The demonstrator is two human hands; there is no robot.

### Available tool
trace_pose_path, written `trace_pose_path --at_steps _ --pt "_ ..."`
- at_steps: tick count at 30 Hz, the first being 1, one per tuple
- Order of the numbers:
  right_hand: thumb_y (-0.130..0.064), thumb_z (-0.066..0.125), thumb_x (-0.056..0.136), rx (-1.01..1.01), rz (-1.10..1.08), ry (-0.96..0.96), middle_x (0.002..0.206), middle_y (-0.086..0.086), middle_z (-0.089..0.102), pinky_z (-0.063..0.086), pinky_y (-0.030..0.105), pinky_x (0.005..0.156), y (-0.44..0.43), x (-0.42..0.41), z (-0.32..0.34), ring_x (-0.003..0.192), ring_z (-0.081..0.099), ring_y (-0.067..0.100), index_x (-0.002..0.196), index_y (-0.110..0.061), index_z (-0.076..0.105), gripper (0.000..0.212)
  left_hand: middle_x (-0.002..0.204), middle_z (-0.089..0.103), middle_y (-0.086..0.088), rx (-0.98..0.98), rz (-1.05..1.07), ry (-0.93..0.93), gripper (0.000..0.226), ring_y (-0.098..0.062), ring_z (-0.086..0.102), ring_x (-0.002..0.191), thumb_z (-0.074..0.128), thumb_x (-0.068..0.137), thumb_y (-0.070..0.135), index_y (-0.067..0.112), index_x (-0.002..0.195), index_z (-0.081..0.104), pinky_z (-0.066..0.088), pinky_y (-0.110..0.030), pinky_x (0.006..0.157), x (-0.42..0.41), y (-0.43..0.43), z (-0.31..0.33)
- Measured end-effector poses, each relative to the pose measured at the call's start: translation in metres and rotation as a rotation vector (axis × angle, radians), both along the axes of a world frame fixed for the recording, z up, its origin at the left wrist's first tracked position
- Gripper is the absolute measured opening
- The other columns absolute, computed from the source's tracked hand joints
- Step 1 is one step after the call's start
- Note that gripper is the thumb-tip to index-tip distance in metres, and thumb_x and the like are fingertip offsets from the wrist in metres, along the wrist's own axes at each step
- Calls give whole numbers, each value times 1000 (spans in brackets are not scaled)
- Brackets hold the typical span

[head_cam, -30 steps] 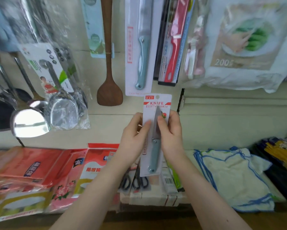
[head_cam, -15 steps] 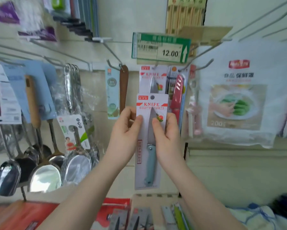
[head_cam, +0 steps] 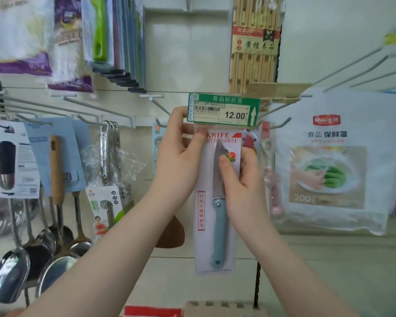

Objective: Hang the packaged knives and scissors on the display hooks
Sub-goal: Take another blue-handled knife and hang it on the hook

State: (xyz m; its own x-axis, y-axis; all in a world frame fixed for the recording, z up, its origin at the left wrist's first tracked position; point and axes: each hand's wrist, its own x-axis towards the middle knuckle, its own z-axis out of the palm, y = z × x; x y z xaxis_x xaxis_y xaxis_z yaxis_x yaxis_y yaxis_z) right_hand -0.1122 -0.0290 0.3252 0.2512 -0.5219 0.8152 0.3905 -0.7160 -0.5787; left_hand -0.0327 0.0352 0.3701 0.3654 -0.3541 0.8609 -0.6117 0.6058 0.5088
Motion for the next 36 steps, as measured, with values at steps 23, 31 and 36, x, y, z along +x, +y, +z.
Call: trace_pose_path --at_steps 23,31,36 --pt "-22 51 94 137 -57 12 72 2 65 50 33 59 4 -6 17 63 58 18 95 -19 59 9 99 64 2 35 -53 49 12 1 58 78 46 96 32 40 93 54 41 -10 65 -13 2 12" --pt "-18 51 94 99 -78 26 64 -16 49 36 5 51 -4 -2 12 54 48 -8 84 -20 52 10 109 66 -2 82 -60 79 18 -5 64 90 45 96 30 25 108 57 43 -18 69 -12 0 9" --pt "-16 50 94 106 -81 37 68 -16 52 37 3 53 -8 3 10 57 50 -11 91 -19 55 7 106 66 8 109 -42 42 22 5 61 85 43 97 31 25 111 57 44 -13 71 -10 1 6"
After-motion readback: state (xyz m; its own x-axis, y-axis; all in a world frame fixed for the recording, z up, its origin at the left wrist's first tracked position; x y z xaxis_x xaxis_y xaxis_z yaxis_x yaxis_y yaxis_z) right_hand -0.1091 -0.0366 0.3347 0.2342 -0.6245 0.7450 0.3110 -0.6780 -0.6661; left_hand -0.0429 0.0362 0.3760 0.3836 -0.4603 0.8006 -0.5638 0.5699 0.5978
